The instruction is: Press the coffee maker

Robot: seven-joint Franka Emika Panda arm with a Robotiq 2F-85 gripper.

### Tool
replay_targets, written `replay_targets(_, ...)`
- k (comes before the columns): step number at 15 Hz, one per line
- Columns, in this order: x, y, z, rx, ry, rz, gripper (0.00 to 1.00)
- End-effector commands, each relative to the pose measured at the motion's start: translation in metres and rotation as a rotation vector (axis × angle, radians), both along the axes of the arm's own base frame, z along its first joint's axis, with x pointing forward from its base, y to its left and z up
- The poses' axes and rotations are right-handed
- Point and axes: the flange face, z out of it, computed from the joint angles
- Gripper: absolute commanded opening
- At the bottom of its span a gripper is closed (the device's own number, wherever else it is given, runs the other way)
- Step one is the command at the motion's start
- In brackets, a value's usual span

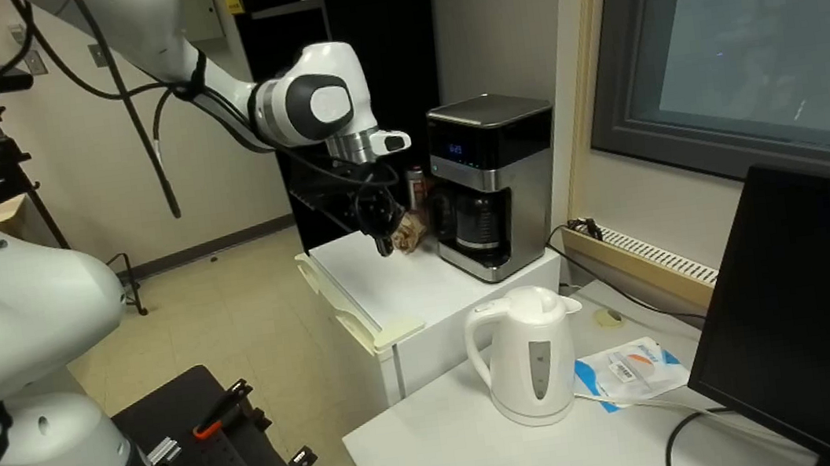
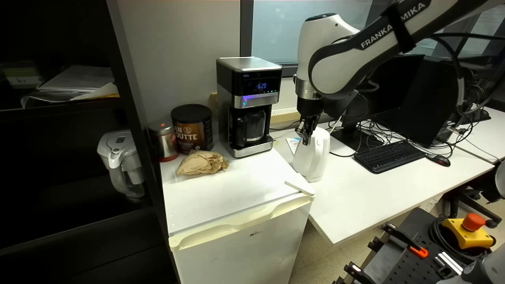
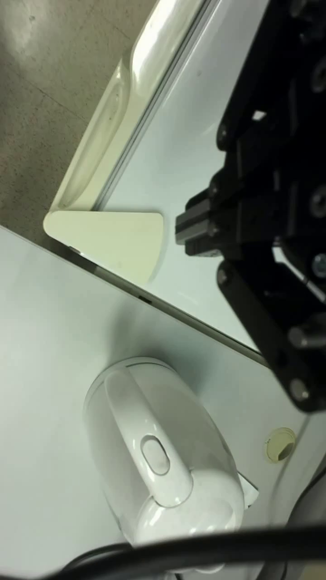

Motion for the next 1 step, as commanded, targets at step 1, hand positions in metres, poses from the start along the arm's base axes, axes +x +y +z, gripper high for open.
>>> replay_targets(1, 0.0022, -0.0017, 0.0084, 0.036, 0.054, 0.036, 0.01)
